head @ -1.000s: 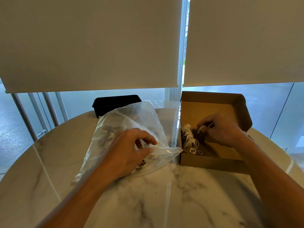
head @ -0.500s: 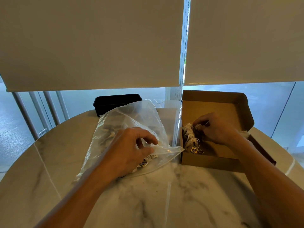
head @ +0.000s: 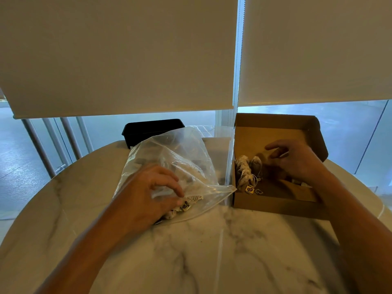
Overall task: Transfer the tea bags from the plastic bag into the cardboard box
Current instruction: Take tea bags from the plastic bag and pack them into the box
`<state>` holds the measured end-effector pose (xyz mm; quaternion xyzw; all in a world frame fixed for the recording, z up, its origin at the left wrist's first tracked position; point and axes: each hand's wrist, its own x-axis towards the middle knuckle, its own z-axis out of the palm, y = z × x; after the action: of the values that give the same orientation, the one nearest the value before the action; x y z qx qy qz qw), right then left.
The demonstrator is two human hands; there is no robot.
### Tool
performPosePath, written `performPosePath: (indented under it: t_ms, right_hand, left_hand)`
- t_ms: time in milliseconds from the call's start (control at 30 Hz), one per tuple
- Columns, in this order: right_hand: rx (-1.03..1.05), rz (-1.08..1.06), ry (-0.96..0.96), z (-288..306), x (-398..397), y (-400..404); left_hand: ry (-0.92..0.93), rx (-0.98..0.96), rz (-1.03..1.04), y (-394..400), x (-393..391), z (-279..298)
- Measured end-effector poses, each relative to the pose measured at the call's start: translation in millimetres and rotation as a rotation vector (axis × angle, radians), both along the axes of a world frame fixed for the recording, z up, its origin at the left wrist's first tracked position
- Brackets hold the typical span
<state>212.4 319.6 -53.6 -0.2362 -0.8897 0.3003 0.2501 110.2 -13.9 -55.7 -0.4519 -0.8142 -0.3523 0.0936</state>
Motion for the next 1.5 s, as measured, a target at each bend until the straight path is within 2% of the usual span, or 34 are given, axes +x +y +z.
performPosePath:
  t_ms: [167, 233, 333, 467, 567, 667, 833, 967, 1100, 1233, 1367, 1500]
  right_hand:
    - [0.064, -0.118, 0.077, 8.3, 7.1, -6.8]
    - [0.097, -0.102, 0.160, 16.1, 9.2, -23.6]
    - [0.067, 0.146, 0.209, 27.5, 10.2, -67.4]
    - [0.047, 0.518, 0.034, 24.3, 8.5, -120.8]
    - [0.105, 0.642, -0.105, 11.1, 3.3, -137.1]
    - [0.256, 0.602, -0.155, 3.4, -4.1, -142.5]
    - [0.404, 0.496, -0.117, 2.6, -9.0, -146.9]
    - [0.495, 0.521, -0.198, 5.2, -9.7, -154.4]
    - [0.473, 0.581, -0.226, 5.8, -11.0, -160.4]
    - [0.362, 0.613, -0.153, 3.4, -13.0, -156.5]
    - [0.325, 0.610, -0.112, -1.9, -18.0, -151.2]
    - [0.311, 0.627, -0.095, -5.0, -20.1, -149.1]
  left_hand:
    - [0.073, -0.019, 0.105, -33.7, 4.0, -18.8]
    - [0.095, -0.023, 0.169, -42.4, 2.7, -26.9]
    - [0.113, -0.042, 0.234, -48.4, 1.1, -34.6]
    - [0.168, -0.066, 0.267, -49.1, -0.9, -39.3]
    - [0.227, -0.085, 0.273, -48.4, 1.8, -38.2]
    - [0.249, -0.098, 0.255, -48.9, 1.1, -37.1]
    - [0.233, -0.103, 0.255, -49.7, -1.6, -39.2]
    - [0.139, -0.085, 0.229, -48.8, -0.8, -38.6]
    - [0.067, 0.018, 0.209, -46.8, 5.8, -31.3]
    - [0.260, 0.203, 0.236, -41.7, 23.0, -20.9]
    - [0.232, 0.045, 0.171, -19.6, 37.1, -24.2]
    - [0.246, -0.106, 0.235, 0.0, 28.9, -18.2]
